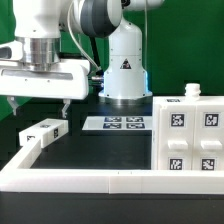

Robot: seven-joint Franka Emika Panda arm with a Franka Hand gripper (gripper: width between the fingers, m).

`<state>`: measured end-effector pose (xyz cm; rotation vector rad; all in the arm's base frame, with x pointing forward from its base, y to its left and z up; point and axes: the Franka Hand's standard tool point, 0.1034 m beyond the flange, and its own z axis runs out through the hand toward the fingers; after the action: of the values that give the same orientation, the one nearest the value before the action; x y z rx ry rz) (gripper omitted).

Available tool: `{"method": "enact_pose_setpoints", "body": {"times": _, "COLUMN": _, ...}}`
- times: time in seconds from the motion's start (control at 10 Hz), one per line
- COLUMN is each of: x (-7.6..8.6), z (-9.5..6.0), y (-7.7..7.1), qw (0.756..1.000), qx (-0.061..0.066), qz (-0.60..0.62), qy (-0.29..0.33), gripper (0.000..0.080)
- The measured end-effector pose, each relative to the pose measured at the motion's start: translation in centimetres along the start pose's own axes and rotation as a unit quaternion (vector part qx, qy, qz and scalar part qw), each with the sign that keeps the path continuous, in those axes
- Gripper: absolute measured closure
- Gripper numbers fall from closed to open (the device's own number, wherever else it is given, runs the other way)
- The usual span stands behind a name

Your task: Assemble cabinet

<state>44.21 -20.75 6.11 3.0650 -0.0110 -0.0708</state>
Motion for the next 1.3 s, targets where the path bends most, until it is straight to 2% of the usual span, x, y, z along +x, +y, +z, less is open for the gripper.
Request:
{"method": "enact_pose_setpoints", "body": {"times": 0.3, "x": -0.5, "z": 0.2, "y": 0.7, "qw": 1.0, "qx": 0.003, "qz": 0.017, "qy": -0.01, "gripper": 0.0002}}
{"method": "enact_pose_setpoints", "body": {"times": 0.4, "x": -1.2, "z": 0.4, "y": 1.2, "qw": 0.998, "qx": 0.01, "qz": 0.053, "qy": -0.017, "gripper": 0.0002}}
{"method": "enact_pose_setpoints", "body": {"times": 0.7, "x": -1.7, "z": 0.7, "y": 1.1, "qw": 0.996, "qx": 0.018, "qz": 0.087, "qy": -0.02, "gripper": 0.0002}}
{"method": "enact_pose_setpoints", "body": {"times": 1.0, "x": -2.2, "z": 1.4, "y": 0.5, "qw": 0.996, "qx": 0.02, "qz": 0.086, "qy": -0.026, "gripper": 0.0002}}
{"method": "enact_pose_setpoints", "body": {"times": 1.3, "x": -3.2, "z": 3.0, "y": 0.7, "qw": 0.996, "qx": 0.01, "qz": 0.078, "qy": -0.031, "gripper": 0.0002}}
